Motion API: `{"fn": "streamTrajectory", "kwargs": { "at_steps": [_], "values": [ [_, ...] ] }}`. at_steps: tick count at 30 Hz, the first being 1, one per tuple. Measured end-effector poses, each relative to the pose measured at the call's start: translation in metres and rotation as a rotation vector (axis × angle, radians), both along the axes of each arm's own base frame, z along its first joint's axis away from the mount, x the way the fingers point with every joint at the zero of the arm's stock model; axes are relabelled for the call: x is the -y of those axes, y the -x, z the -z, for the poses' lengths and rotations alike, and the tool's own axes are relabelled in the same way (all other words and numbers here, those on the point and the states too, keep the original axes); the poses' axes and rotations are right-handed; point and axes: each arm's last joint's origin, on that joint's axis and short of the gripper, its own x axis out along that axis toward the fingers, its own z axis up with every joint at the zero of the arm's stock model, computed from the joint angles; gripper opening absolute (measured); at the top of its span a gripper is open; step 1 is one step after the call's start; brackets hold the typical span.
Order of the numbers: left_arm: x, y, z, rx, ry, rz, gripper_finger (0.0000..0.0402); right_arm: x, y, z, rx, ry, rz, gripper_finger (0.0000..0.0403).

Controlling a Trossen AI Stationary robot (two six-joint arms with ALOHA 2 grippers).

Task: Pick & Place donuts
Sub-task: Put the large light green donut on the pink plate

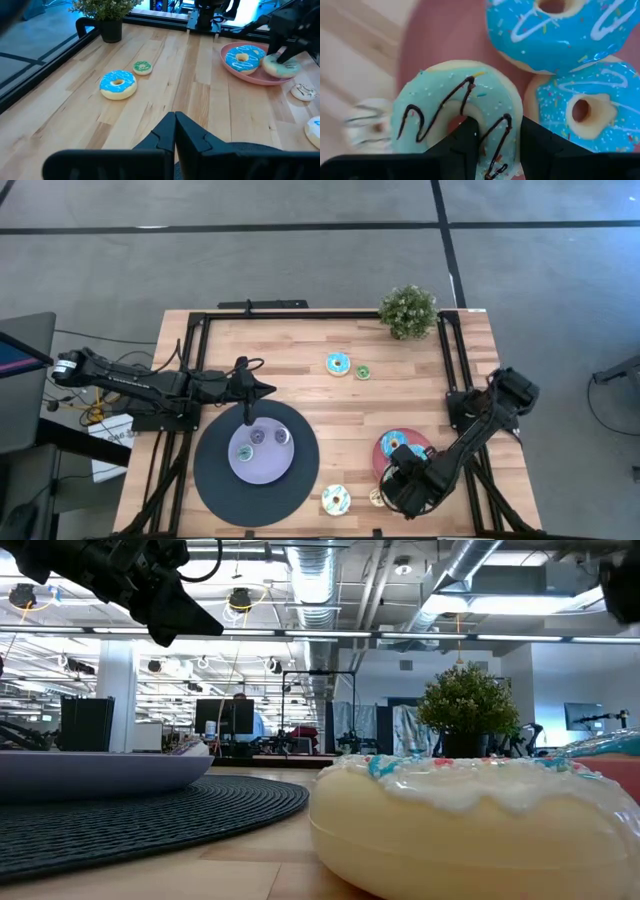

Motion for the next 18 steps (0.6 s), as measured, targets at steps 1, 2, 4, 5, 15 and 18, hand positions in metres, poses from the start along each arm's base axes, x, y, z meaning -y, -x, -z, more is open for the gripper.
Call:
{"fn": "streamTrajectory", "kwargs": {
  "at_steps": [1, 2, 4, 5, 15, 18],
  "values": [
    [0.0000, 0.0000, 0.0000, 0.000, 0.000, 0.000, 0.0000, 0.0001, 0.0000, 0.0035, -0.015, 0.013, 0.001, 0.0107],
    [0.0000, 0.0000, 0.0000, 0.000, 0.000, 0.000, 0.0000, 0.0000, 0.0001, 0.0060, -0.026, 0.022, 0.001, 0.0107],
    [0.0000, 0.0000, 0.0000, 0.000, 0.002, 0.000, 0.0000, -0.0008, -0.0008, 0.0089, -0.029, 0.024, 0.001, 0.0107],
    [0.0000, 0.0000, 0.0000, 0.001, 0.004, -0.001, 0.0000, -0.0010, -0.0008, 0.0096, -0.031, 0.026, 0.001, 0.0107],
    [0.0000, 0.0000, 0.0000, 0.002, 0.008, -0.003, 0.0000, -0.0013, -0.0013, 0.0105, -0.028, 0.028, -0.003, 0.0108],
    [0.0000, 0.0000, 0.0000, 0.002, 0.008, -0.003, 0.0000, 0.0000, 0.0000, 0.0102, -0.037, 0.038, 0.023, 0.0109]
  ]
}}
